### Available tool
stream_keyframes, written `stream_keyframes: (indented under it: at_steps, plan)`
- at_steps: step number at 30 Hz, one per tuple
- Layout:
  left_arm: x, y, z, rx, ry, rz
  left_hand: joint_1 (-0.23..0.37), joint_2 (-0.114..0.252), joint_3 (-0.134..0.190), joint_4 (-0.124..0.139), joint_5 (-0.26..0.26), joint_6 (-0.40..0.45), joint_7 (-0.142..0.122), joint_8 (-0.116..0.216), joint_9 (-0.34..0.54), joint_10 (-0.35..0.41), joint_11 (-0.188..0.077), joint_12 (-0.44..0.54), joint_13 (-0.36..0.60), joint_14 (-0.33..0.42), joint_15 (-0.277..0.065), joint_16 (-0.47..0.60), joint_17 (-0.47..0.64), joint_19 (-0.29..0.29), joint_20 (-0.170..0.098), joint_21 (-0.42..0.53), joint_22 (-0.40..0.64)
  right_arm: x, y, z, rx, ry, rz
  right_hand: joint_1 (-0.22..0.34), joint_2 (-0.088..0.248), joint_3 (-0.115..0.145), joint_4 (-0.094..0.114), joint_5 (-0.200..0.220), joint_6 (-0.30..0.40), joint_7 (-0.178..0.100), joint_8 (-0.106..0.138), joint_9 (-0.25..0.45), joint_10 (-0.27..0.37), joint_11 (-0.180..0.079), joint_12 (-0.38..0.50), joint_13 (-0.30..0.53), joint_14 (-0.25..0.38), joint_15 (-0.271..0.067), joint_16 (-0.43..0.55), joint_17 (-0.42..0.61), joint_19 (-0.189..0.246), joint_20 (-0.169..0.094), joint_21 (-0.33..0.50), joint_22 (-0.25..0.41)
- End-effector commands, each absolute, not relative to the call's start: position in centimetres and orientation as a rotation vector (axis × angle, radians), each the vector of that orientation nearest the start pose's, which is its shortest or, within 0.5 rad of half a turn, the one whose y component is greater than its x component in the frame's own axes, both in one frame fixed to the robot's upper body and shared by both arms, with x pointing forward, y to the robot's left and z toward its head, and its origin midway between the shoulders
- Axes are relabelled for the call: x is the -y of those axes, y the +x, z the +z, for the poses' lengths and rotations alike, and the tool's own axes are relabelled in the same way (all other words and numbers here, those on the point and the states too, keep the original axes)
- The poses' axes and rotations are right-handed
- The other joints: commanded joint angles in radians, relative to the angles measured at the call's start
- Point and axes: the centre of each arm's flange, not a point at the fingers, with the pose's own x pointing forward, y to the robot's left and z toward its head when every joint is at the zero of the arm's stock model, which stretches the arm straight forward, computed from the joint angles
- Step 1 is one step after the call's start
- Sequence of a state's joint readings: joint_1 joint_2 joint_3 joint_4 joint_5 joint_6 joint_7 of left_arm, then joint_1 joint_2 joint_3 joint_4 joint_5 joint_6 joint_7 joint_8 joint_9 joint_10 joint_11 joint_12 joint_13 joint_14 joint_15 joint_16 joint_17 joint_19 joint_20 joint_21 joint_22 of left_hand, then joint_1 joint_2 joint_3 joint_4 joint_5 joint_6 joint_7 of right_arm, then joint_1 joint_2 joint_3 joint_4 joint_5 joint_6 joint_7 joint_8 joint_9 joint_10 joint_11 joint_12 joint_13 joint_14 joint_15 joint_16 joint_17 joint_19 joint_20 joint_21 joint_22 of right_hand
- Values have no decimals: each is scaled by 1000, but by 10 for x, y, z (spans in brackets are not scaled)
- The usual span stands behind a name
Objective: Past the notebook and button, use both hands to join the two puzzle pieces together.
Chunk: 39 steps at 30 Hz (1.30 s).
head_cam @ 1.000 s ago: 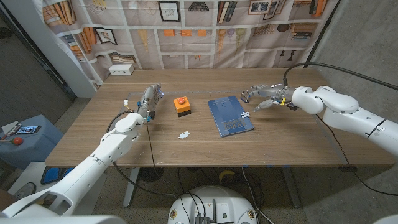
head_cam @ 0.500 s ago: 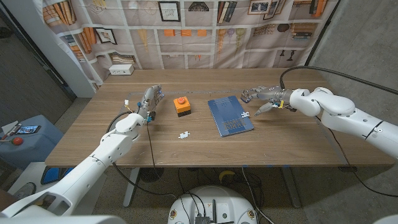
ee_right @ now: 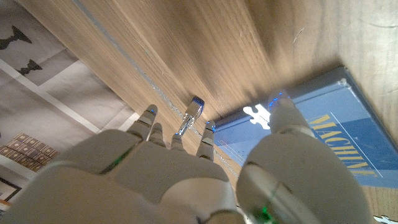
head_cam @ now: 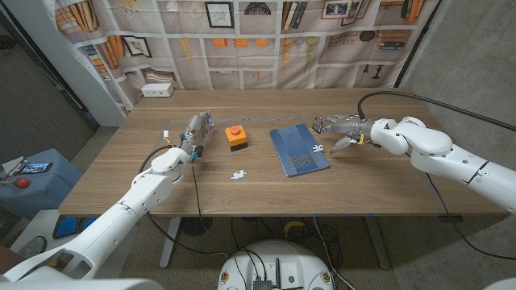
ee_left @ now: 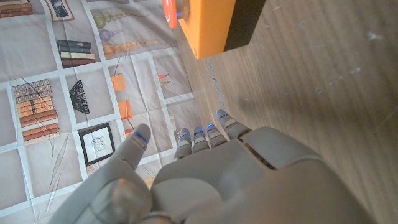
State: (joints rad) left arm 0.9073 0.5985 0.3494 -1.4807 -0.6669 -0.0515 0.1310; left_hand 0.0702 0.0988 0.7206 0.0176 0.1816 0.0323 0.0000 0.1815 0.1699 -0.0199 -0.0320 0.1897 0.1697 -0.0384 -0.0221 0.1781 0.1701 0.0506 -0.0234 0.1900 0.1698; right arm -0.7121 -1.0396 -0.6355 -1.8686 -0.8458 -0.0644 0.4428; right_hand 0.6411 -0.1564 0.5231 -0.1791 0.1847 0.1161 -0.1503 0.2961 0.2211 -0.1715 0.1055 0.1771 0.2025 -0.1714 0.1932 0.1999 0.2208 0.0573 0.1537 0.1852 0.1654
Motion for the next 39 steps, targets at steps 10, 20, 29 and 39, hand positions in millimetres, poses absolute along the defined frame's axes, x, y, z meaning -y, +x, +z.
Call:
stream_keyframes:
  at_steps: [10, 20, 29, 39]
  plan:
    - [-304, 641, -48, 413, -17, -94, -4, 80, 5, 12, 0, 15, 0, 2, 5, 9, -4, 2, 4, 3, 0, 5, 2, 9, 4, 6, 2, 252, 588, 10, 293, -2074, 137, 19, 11, 3, 5, 1, 36, -13, 23, 7, -76, 3, 12, 1, -29, 11, 7, 6, 17, 8, 8, 3]
    - [-306, 638, -54, 404, -24, -87, -4, 79, 8, 14, 1, 16, 0, 2, 5, 9, -3, 1, 4, 4, 1, 4, 1, 9, 4, 5, 2, 245, 589, 5, 291, -2076, 137, 24, 12, 2, 6, 1, 49, -19, 32, 8, -74, 3, 15, 1, -28, 10, 9, 8, 25, 7, 9, 3]
    - [-307, 635, -58, 399, -29, -85, -5, 78, 11, 15, 1, 15, -1, 1, 5, 9, -3, 1, 4, 4, 0, 3, 1, 9, 5, 5, 2, 242, 590, 1, 301, -2079, 125, 37, 16, 5, 4, 1, 63, -26, 41, 10, -70, 2, 18, 1, -24, 7, 12, 8, 31, 3, 10, 3]
    - [-310, 633, -57, 405, -28, -85, -6, 78, 14, 16, 1, 15, -1, 1, 5, 10, -3, 0, 4, 5, 1, 2, 0, 9, 6, 4, 2, 241, 593, -3, 308, -2077, 108, 54, 19, 6, 4, 1, 117, -40, 70, 13, -54, -2, 25, 1, -9, 0, 18, 8, 49, -3, 12, 3]
